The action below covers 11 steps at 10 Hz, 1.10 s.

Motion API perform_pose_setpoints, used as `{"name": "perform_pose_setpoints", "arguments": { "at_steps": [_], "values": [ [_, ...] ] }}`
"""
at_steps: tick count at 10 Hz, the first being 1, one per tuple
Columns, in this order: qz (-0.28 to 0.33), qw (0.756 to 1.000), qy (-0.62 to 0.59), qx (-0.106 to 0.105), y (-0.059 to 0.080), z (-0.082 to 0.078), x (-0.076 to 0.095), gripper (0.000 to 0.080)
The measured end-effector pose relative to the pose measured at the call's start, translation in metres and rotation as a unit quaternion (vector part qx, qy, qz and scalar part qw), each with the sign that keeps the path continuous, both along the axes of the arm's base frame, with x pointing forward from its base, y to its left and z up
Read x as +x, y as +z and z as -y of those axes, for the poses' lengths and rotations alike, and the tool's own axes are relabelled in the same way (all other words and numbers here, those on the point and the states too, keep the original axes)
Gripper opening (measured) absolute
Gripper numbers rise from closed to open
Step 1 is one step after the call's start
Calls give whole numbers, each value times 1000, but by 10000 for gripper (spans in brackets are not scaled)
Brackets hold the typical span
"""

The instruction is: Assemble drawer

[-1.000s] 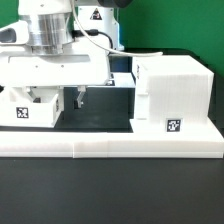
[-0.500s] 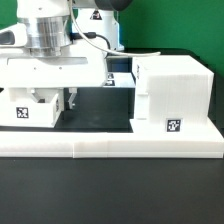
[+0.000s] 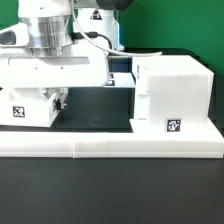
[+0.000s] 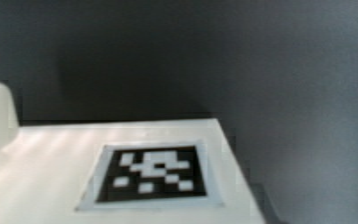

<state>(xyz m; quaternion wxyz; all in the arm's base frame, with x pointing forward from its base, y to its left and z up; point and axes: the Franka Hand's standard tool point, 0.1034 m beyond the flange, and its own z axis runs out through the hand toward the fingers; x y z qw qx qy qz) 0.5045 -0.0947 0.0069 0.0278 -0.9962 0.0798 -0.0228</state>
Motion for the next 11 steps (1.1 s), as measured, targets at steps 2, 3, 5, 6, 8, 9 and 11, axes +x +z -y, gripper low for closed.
{"name": "perform_pose_setpoints", "arguments": {
  "at_steps": [2, 3, 5, 6, 8, 9, 11],
  "values": [
    [0, 1000, 0, 0, 0, 0, 0, 45],
    [0, 1000, 0, 0, 0, 0, 0, 45],
    [-1, 1000, 3, 1, 2, -2, 1, 45],
    [-14, 999, 30, 12, 15, -16, 0, 45],
    [-26, 997, 68, 28, 33, -25, -3, 45],
    [-27, 997, 68, 29, 33, -26, -3, 45],
    [-27, 996, 74, 29, 31, -25, -4, 45]
  ]
}}
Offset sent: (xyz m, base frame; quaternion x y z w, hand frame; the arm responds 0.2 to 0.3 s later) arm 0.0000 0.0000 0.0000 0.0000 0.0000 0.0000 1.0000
